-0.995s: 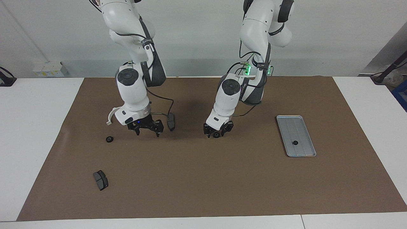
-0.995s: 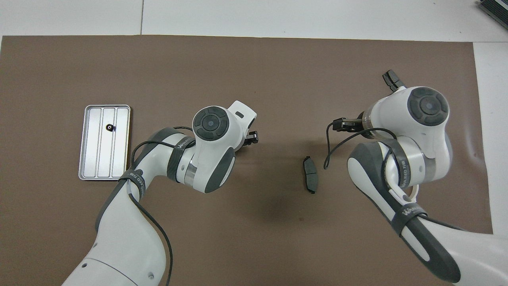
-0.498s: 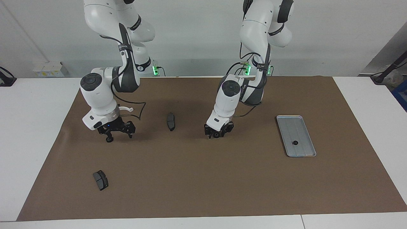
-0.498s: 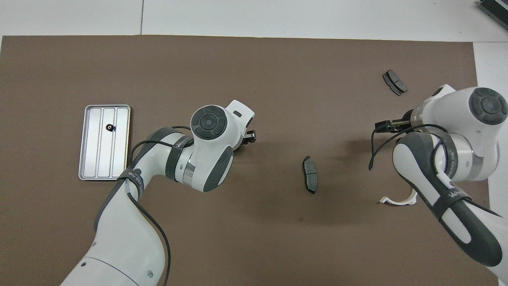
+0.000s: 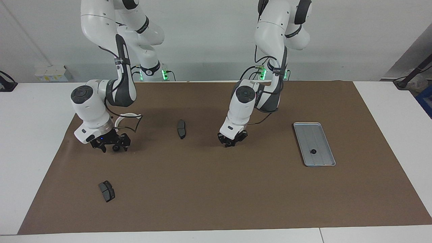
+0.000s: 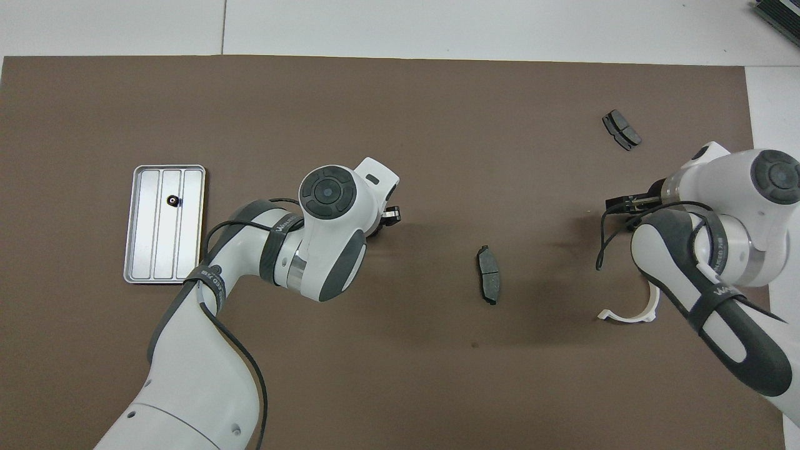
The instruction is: Pick bearing gear from pile to tray
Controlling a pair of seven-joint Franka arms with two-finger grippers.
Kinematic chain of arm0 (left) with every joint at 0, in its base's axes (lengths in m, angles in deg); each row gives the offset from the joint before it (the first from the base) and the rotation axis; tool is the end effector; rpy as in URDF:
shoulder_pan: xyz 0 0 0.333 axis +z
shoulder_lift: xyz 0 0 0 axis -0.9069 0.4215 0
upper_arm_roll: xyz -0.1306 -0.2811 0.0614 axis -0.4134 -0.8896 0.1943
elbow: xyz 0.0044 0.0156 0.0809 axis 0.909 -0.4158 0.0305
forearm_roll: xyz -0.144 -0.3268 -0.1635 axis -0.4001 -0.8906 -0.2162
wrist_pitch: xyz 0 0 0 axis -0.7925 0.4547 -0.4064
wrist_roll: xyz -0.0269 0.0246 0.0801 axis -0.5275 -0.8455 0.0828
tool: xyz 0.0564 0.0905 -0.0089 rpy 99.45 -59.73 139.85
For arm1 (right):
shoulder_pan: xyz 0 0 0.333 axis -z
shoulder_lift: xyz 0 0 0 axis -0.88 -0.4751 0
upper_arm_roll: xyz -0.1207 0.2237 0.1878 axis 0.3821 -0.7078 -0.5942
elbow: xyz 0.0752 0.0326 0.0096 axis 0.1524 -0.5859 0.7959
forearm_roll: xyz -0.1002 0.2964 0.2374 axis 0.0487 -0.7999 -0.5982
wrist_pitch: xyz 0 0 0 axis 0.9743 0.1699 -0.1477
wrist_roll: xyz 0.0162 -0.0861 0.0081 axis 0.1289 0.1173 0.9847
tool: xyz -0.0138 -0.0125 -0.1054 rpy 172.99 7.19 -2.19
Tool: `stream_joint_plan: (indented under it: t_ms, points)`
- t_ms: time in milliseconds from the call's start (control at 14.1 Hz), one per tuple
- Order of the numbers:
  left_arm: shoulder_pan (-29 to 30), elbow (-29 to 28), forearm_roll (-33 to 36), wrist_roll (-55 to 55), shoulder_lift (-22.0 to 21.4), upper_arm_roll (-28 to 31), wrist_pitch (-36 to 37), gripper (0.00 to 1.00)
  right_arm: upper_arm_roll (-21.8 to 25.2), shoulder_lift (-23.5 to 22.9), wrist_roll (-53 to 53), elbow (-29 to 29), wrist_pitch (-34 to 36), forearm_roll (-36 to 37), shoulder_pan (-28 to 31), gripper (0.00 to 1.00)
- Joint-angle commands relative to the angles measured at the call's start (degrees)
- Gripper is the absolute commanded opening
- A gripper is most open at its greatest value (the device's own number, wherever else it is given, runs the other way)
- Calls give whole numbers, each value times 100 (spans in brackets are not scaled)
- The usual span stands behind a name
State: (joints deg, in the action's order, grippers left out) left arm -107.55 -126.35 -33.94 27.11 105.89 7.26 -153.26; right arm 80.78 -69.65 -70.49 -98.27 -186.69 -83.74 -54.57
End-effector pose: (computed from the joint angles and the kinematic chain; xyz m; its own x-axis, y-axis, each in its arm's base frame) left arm 0.5459 -0.3745 0.2986 0.9943 0.1030 0.0287 0.0991 -0.9887 0.1123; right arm 0.5929 -0.0641 0.3057 0.9952 0.0532 0.0826 0.0504 -0.9981 0.0357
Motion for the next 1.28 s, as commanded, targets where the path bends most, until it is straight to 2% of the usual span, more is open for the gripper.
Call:
stream_joint_plan:
  t_ms: [0, 71, 142, 284, 426, 569, 853, 1208]
  points:
    - [125, 87, -12, -81, -160, 167, 103, 0, -92, 2, 298, -283, -284, -91, 216, 100]
    - [221, 183, -12, -107, -204, 229, 261, 0, -92, 11, 281, -293, -285, -91, 216, 100]
    - [396, 245, -12, -264, -283, 273, 445, 0, -92, 19, 281, -301, -267, -91, 207, 88]
    - [888, 263, -12, -938, -476, 300, 805, 0, -92, 28, 290, -302, -232, -91, 207, 41]
    - [1424, 263, -12, -1782, -590, 300, 1253, 0, -101, 54, 281, -293, -215, -91, 199, 3]
    - [1864, 254, -12, -2617, -617, 308, 1728, 0, -118, 116, 263, -249, -93, -91, 129, 0]
    - [2629, 167, 110, -4033, -609, 343, 2055, 0, -153, 292, -227, -100, 163, -109, -292, 0]
    - [3377, 52, 120, -5975, -547, 335, 2187, 0, -145, 292, -2438, 225, 199, -109, -1425, 0]
